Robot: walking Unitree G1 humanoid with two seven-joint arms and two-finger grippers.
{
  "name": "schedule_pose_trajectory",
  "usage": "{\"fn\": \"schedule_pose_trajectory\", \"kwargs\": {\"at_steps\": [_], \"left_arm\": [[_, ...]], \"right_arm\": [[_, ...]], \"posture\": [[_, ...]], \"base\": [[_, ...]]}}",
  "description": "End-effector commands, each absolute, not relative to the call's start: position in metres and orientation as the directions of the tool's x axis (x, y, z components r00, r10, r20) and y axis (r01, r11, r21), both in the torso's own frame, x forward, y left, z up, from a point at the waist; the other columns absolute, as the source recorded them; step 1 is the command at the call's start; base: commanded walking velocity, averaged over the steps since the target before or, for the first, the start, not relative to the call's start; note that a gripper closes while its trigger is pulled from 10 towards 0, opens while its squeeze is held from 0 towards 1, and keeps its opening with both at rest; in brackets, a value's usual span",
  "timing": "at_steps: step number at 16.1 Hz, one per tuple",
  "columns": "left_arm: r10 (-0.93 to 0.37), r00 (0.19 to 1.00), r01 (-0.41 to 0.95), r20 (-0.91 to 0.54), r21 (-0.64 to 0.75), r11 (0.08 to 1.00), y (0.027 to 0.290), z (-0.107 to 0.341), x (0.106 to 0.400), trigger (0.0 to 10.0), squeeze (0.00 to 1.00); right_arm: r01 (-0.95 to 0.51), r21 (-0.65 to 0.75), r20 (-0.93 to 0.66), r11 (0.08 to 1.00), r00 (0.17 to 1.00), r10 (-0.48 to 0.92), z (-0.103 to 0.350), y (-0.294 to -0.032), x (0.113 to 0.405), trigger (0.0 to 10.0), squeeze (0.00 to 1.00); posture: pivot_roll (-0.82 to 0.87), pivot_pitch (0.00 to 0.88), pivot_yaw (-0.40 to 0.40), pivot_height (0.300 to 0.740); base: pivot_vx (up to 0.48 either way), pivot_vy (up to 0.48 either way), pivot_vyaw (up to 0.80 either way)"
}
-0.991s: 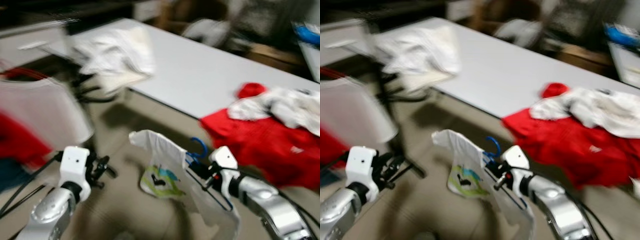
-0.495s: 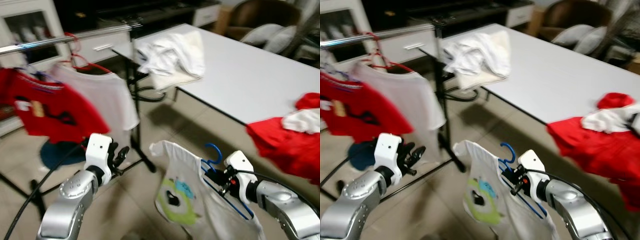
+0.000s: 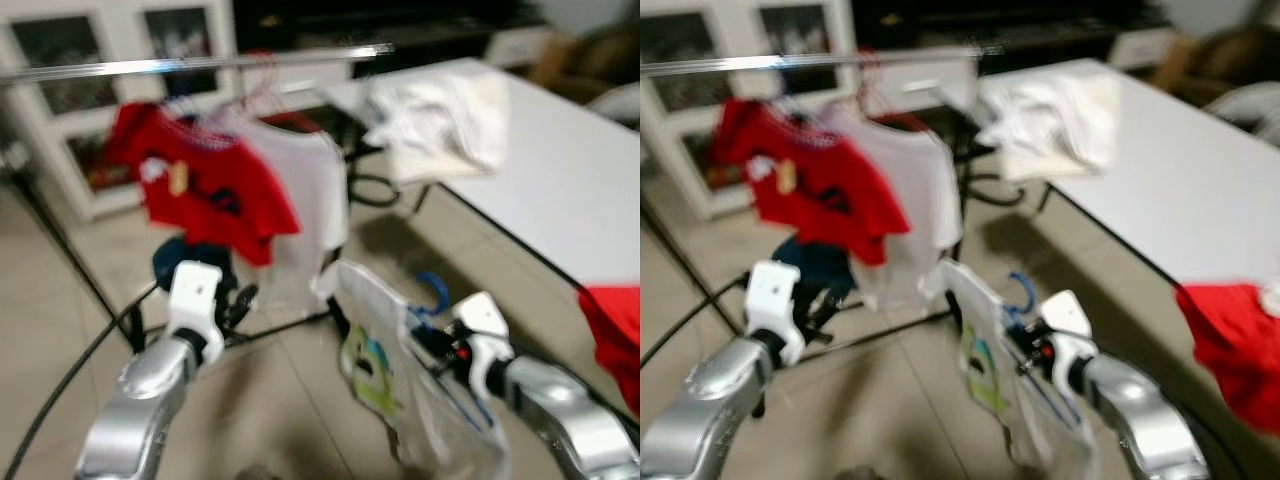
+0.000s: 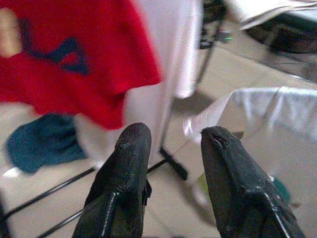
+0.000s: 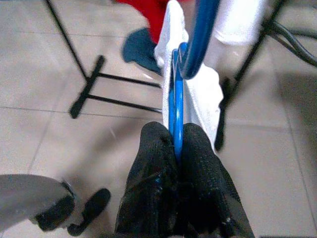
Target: Hang hanger
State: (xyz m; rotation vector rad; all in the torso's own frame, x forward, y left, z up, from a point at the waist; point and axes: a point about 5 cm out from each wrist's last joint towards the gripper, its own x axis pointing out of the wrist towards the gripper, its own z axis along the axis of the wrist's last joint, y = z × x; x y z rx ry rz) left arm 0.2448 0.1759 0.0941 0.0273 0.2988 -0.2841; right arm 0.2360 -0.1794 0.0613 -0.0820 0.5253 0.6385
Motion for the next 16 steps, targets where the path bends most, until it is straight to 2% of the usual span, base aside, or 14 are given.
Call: {"fn": "schedule_pose_trajectory", "kwargs": {"at_steps": [1, 6, 7, 9, 12, 16], "left_arm": [[-0.277, 0.921, 0.286, -0.275, -0.009, 0.958, 0.172, 0.098, 0.245, 10.0, 0.00], [-0.257, 0.926, 0.271, -0.277, 0.012, 0.963, 0.176, 0.099, 0.243, 10.0, 0.00], [-0.236, 0.932, 0.252, -0.274, 0.024, 0.967, 0.179, 0.102, 0.246, 10.0, 0.00], [-0.230, 0.945, 0.236, -0.233, -0.004, 0.972, 0.180, 0.110, 0.252, 10.0, 0.00], [-0.193, 0.959, 0.189, -0.207, -0.036, 0.981, 0.183, 0.114, 0.258, 10.0, 0.00], [-0.212, 0.951, 0.212, -0.227, -0.024, 0.977, 0.182, 0.112, 0.260, 10.0, 0.00]], "right_arm": [[-0.600, 0.067, -0.477, 0.797, 0.682, 0.554, 0.068, -0.180, 0.240, 10.0, 0.00], [-0.612, 0.081, -0.461, 0.787, 0.677, 0.573, 0.068, -0.172, 0.245, 10.0, 0.00], [-0.576, 0.101, -0.418, 0.811, 0.715, 0.560, 0.071, -0.168, 0.250, 10.0, 0.00], [-0.592, 0.097, -0.406, 0.800, 0.711, 0.575, 0.073, -0.162, 0.250, 10.0, 0.00], [-0.564, 0.104, -0.362, 0.819, 0.745, 0.560, 0.075, -0.157, 0.253, 10.0, 0.00], [-0.516, 0.086, -0.356, 0.852, 0.783, 0.510, 0.074, -0.162, 0.257, 10.0, 0.00]], "posture": [[0.03, 0.000, -0.070, 0.740], [0.05, 0.000, -0.080, 0.740], [0.05, 0.000, -0.080, 0.740], [0.05, 0.000, -0.078, 0.740], [0.05, 0.000, -0.069, 0.740], [0.05, 0.000, -0.060, 0.740]], "base": [[0.000, 0.431, 0.80], [0.000, 0.437, 0.80], [0.000, 0.334, 0.00], [0.000, 0.000, 0.00], [0.364, 0.000, 0.00], [0.434, 0.000, 0.00]]}}
